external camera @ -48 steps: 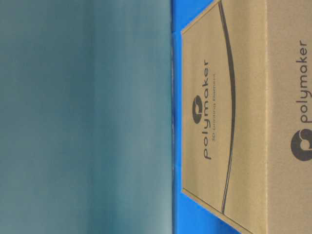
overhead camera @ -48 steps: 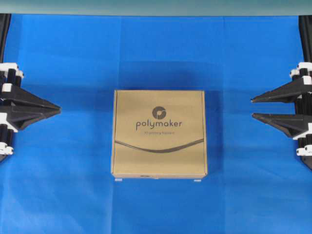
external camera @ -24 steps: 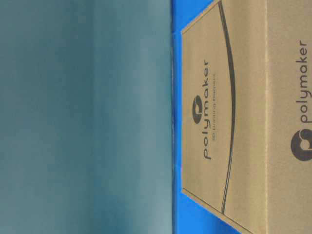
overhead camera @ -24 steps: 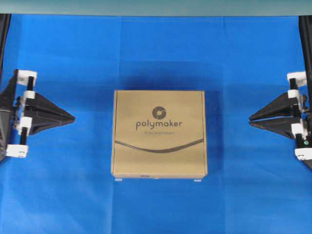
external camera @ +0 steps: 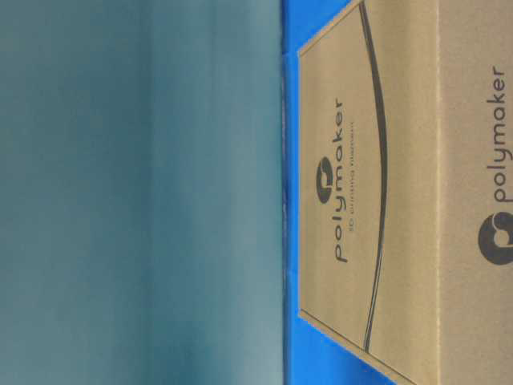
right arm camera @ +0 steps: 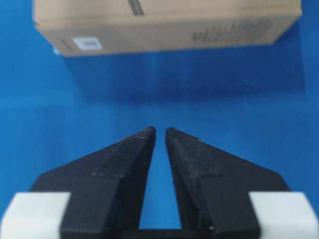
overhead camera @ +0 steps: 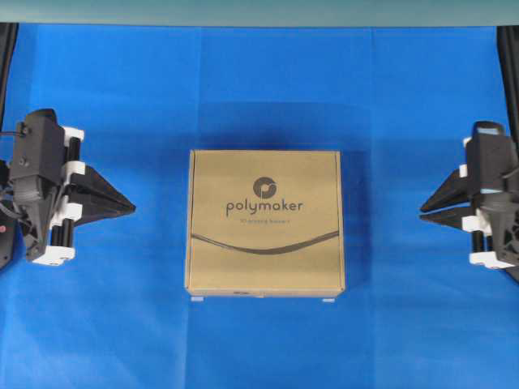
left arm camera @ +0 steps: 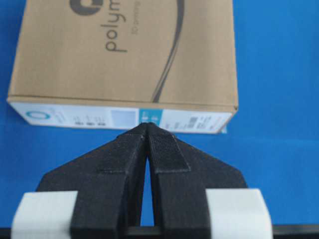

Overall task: Lift up the cardboard box by clamping it between your arms.
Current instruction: 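Rotate both grippers and move them toward the box's left and right sides, then press both grippers inward against opposite sides of the polymaker box, then lift the clamped box upward with both arms together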

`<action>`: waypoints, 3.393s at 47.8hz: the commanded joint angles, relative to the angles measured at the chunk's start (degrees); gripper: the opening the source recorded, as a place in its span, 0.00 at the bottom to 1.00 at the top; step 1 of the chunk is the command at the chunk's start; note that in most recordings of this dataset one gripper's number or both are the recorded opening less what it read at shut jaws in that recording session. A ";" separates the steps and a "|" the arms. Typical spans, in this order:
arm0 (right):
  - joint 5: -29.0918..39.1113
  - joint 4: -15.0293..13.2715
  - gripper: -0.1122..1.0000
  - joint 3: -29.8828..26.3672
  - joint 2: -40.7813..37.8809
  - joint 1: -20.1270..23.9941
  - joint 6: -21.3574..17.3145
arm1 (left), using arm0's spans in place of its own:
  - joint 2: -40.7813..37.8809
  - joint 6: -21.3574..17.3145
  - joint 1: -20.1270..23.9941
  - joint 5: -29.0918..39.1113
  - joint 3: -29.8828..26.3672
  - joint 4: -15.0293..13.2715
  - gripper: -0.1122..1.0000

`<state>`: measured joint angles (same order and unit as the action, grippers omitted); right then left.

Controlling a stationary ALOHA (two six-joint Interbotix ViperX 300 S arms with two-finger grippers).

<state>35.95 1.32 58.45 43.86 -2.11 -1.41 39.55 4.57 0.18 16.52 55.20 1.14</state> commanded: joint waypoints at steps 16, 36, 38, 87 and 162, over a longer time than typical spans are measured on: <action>1.85 -0.18 0.71 -1.41 -5.45 -4.57 0.09 | -3.25 1.14 0.00 3.96 -1.67 0.09 0.51; 1.41 -0.18 1.00 0.26 -9.32 -4.57 2.64 | -12.66 3.52 0.70 2.20 -0.44 0.09 0.90; 1.14 -0.18 1.00 0.62 -9.93 -4.57 2.99 | -13.36 3.60 0.70 2.20 -0.53 0.09 0.90; -23.82 -0.18 1.00 -4.48 -37.00 -2.99 6.50 | -31.90 -0.35 3.78 -4.39 -7.12 0.18 0.90; 2.37 0.88 1.00 -23.91 -29.44 -1.67 5.10 | -22.68 -0.44 4.39 17.84 -24.08 0.35 0.90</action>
<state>36.39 1.58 38.85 11.51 -4.13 4.66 14.59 3.78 4.22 32.08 36.12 1.58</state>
